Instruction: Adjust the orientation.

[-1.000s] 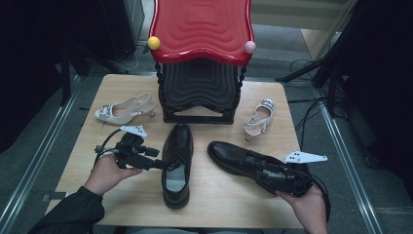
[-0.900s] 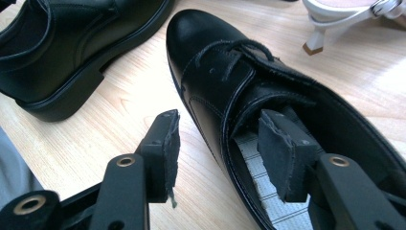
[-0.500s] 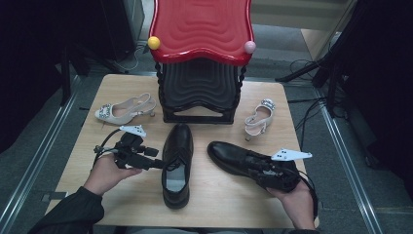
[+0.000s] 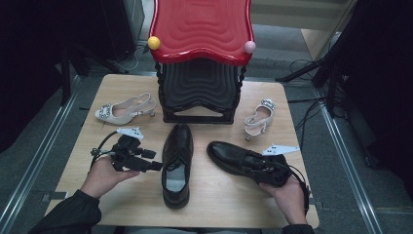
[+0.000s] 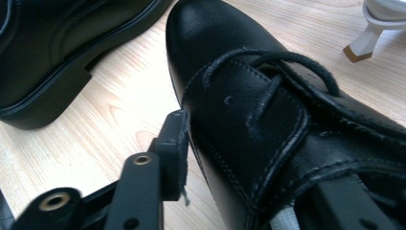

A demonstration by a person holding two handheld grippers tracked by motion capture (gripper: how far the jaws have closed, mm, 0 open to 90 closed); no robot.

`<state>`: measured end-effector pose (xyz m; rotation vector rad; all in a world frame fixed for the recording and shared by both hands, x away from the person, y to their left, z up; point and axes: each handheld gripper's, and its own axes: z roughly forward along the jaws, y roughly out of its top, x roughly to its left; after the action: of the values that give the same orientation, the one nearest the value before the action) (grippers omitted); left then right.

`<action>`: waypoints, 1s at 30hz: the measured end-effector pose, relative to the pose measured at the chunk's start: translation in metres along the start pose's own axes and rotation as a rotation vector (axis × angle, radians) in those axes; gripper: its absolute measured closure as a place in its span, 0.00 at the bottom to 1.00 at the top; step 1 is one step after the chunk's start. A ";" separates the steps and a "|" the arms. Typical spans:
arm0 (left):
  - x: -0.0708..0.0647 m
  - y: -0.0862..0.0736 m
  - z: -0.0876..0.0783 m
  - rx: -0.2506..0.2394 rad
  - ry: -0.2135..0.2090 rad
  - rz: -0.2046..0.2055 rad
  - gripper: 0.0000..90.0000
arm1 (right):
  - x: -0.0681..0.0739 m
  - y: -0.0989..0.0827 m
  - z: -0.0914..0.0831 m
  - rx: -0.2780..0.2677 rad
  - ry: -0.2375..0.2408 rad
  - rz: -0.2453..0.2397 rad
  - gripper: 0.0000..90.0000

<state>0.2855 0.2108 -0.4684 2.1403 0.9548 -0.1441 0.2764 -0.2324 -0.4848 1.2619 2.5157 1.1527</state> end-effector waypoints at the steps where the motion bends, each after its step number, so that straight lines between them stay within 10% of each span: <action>1: 0.000 0.000 -0.001 0.000 0.000 0.001 0.38 | 0.000 0.001 0.000 0.002 0.006 0.006 0.69; 10: 0.001 -0.007 -0.006 -0.012 0.013 -0.013 0.39 | 0.003 0.012 0.006 0.033 0.070 0.078 0.88; 30: -0.003 -0.022 -0.016 -0.024 0.039 -0.035 0.39 | 0.026 0.047 0.029 -0.038 0.046 0.114 0.88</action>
<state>0.2660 0.2292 -0.4699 2.1124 1.0115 -0.1082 0.3011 -0.1794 -0.4676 1.4011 2.4698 1.2601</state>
